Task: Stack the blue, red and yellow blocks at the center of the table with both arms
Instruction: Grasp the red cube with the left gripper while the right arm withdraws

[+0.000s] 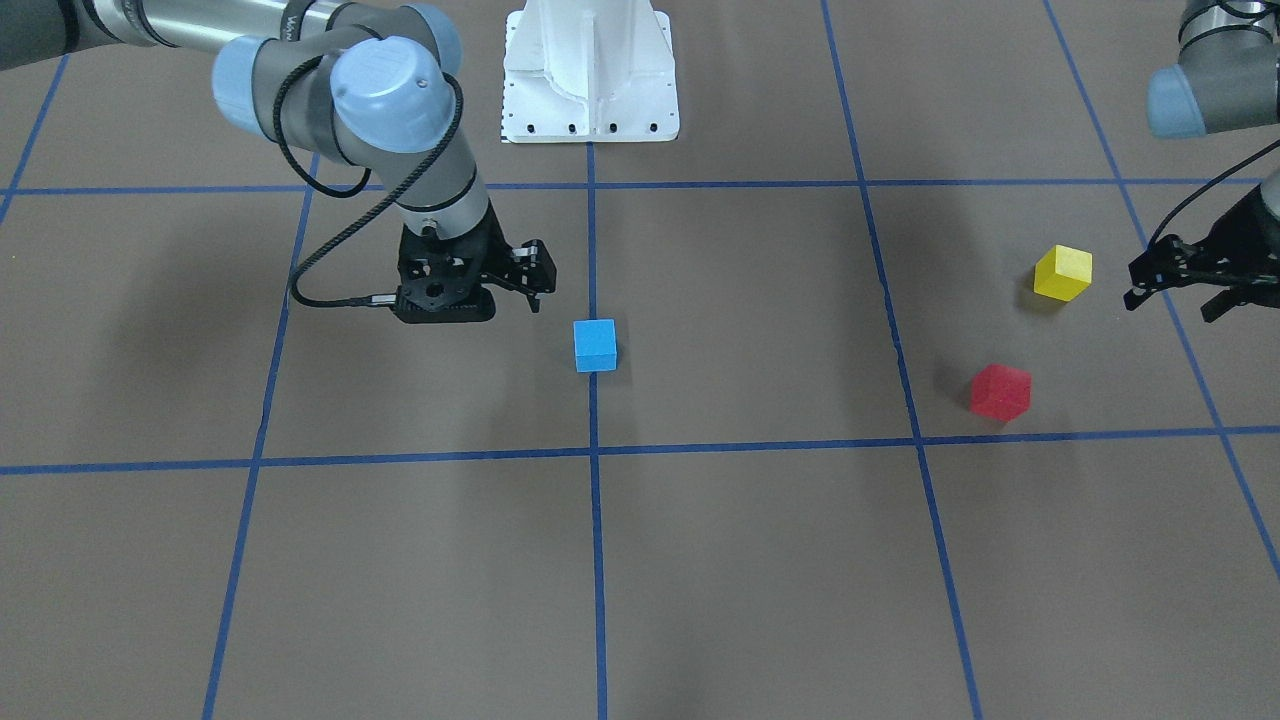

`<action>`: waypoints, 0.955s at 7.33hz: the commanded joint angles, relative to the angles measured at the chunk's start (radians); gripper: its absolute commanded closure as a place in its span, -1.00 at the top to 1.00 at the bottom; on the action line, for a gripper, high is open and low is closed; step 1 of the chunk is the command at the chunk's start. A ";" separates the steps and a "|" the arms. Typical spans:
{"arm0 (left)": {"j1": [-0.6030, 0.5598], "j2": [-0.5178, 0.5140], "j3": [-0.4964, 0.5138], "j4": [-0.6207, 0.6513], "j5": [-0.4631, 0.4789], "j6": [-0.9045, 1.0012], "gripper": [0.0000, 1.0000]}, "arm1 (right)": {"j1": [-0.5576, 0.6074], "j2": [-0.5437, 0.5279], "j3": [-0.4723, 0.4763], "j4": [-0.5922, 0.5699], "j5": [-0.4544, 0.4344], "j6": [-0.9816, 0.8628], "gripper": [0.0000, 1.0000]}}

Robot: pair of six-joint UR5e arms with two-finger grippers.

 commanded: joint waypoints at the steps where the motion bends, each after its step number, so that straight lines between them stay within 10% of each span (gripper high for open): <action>1: 0.113 -0.049 -0.005 -0.054 0.023 -0.034 0.98 | 0.020 -0.074 0.053 -0.001 0.008 -0.027 1.00; 7: 0.175 -0.259 0.199 0.000 0.023 -0.016 0.97 | 0.027 -0.111 0.052 0.002 0.006 -0.047 1.00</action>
